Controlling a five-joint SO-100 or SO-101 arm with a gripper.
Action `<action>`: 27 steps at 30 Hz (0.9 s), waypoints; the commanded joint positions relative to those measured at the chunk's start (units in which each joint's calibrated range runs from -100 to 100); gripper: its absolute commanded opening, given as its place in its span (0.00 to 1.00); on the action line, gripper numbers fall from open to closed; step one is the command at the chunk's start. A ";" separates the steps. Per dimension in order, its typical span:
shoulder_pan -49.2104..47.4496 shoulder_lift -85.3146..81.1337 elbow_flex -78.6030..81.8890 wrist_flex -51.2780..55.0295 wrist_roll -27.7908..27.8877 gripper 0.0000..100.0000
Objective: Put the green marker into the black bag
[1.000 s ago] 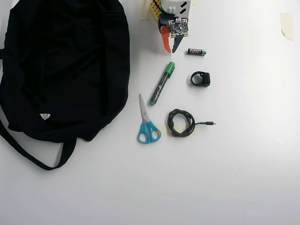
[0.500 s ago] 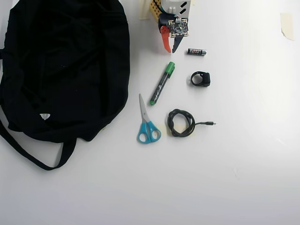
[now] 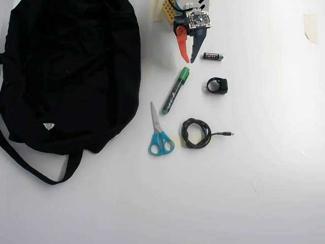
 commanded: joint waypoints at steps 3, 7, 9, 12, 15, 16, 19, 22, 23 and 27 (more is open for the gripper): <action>-3.14 14.93 -20.90 -2.97 0.15 0.03; -3.14 25.47 -33.84 -4.78 0.15 0.02; -2.69 30.70 -39.50 -6.50 0.15 0.02; -1.87 37.92 -46.15 -9.95 0.15 0.02; -0.45 43.90 -51.09 -17.35 0.15 0.02; -0.15 46.14 -52.71 -20.28 0.15 0.02; 0.52 53.02 -57.47 -27.17 0.20 0.02; 0.75 60.24 -62.50 -33.12 0.25 0.02; 1.12 62.65 -64.12 -35.01 0.25 0.02; 1.87 72.69 -71.13 -40.18 0.25 0.02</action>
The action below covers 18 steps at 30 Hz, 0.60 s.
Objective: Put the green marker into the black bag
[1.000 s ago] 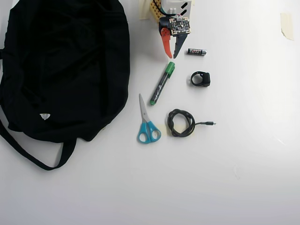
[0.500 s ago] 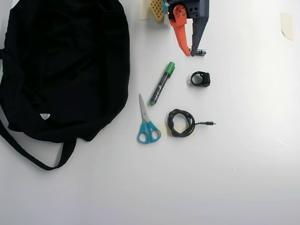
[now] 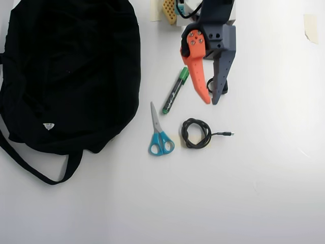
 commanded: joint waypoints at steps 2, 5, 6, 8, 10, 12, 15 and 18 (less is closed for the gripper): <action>0.92 10.42 -10.93 -6.01 0.25 0.02; 1.29 16.23 -15.51 -8.07 0.20 0.02; 1.44 17.64 -16.23 -8.76 0.20 0.02; 1.89 20.30 -16.59 -11.95 0.15 0.02; 1.96 21.13 -16.05 -14.36 0.15 0.02; 2.41 21.38 -15.60 -15.05 0.15 0.02; 2.86 21.38 -15.60 -15.14 0.36 0.02; 3.53 21.21 -15.60 -14.62 0.62 0.02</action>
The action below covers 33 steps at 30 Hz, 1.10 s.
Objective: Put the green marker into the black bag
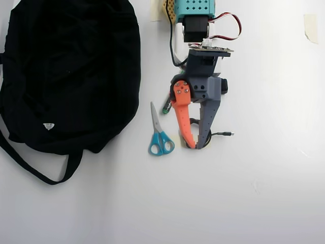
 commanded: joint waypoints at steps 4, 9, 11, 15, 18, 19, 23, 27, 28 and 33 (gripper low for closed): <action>0.60 -2.45 0.90 -0.79 0.63 0.02; 0.52 -6.35 4.58 2.82 0.63 0.02; 0.30 -8.01 4.67 7.13 0.63 0.02; -0.08 -10.41 1.44 21.86 0.58 0.02; -0.60 -10.50 -3.23 36.41 0.05 0.02; -0.97 -10.50 -4.04 40.29 0.05 0.02; -1.27 -10.50 -4.94 55.45 -0.05 0.02; -1.27 -10.41 -4.31 67.42 -0.68 0.02; -1.27 -10.50 -4.31 69.58 -1.68 0.02; -0.60 -10.50 -4.31 75.35 -6.19 0.02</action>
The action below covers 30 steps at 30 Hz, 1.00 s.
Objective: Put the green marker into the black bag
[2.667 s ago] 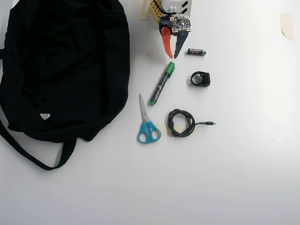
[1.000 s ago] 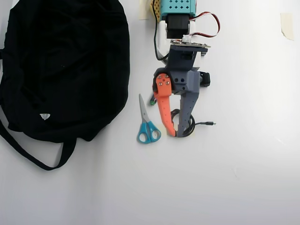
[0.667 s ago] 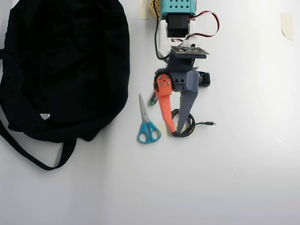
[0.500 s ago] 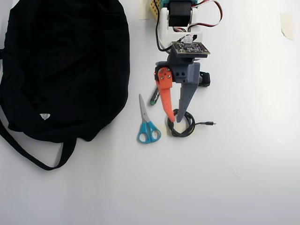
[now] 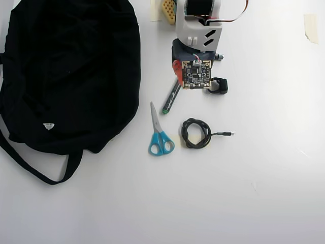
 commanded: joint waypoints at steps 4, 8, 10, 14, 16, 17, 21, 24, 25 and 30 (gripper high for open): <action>0.43 -2.61 -1.94 3.56 -1.49 0.02; 0.43 -2.61 -1.85 3.56 -1.17 0.02; 0.43 -2.61 -1.85 3.56 -1.17 0.02; 0.43 -2.28 -1.85 3.56 -1.64 0.02; 0.43 -2.53 -1.85 3.56 -1.64 0.02; 0.35 -2.61 -1.85 3.56 -1.64 0.02; 0.43 -2.69 -1.85 4.33 -1.70 0.02; 0.43 -2.69 -1.85 4.59 -1.70 0.02; 0.50 -2.69 -1.85 5.37 -1.70 0.02; 0.50 -2.44 -1.76 8.64 -1.80 0.02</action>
